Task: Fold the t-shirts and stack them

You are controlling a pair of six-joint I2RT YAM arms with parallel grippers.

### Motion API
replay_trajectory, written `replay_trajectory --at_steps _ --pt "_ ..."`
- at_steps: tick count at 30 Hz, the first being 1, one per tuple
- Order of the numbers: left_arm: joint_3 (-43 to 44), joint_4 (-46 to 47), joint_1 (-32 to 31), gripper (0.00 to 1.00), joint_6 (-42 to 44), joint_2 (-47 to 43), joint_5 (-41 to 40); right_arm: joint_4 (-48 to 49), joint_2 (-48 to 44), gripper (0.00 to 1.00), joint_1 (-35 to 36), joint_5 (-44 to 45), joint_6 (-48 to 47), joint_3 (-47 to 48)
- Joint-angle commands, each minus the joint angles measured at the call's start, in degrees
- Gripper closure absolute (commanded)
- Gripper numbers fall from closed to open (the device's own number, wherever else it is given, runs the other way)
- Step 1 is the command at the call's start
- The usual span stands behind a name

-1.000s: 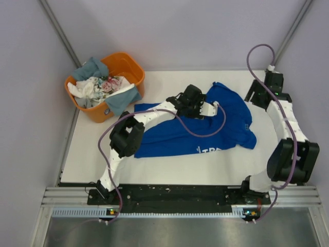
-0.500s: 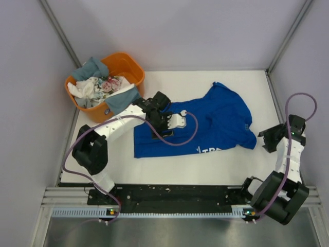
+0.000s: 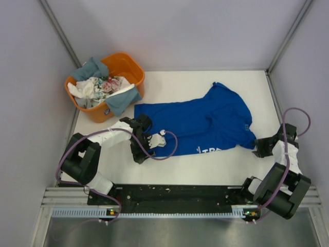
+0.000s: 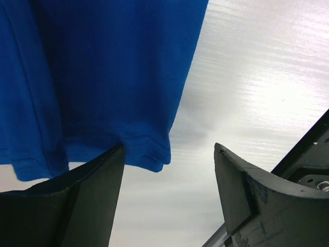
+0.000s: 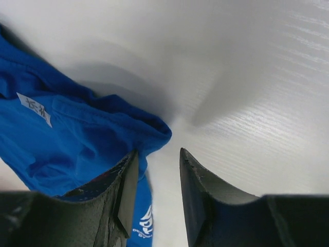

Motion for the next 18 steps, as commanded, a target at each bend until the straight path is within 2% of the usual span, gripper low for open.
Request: replay_trajectory --at_steps 1,5,7,9,14,15,18 --pt "-2.3 3.6 0.4 0.26 -0.8 -1.8 -0.1 5.4 3.6 0.63 -0.4 1.7 1.7 0.1" --pt "-3.4 6.4 0.9 0.29 -1.6 -1.5 -1.9 8.5 6.1 0.64 -0.2 0.0 2.3 -1.0" --pt "-3.5 7.8 1.5 0.32 -2.2 -1.6 -2.3 9.6 7.1 0.78 -0.4 0.0 2.1 -1.2" --pt "-3.6 8.5 1.7 0.45 -2.3 -1.6 -2.4 9.5 7.8 1.00 -0.4 1.5 1.3 -0.8" --pt "-4.4 9.5 3.1 0.97 -2.2 -2.0 -3.6 8.5 8.1 1.00 -4.8 2.2 -1.9 0.3" --pt "-4.4 9.4 3.7 1.00 -1.9 -2.3 -4.7 7.9 7.8 1.00 -5.8 2.7 -2.9 0.7" --pt "-4.3 8.2 5.5 1.00 -0.5 -3.0 -6.3 6.7 6.6 1.00 -8.5 4.0 -6.0 1.9"
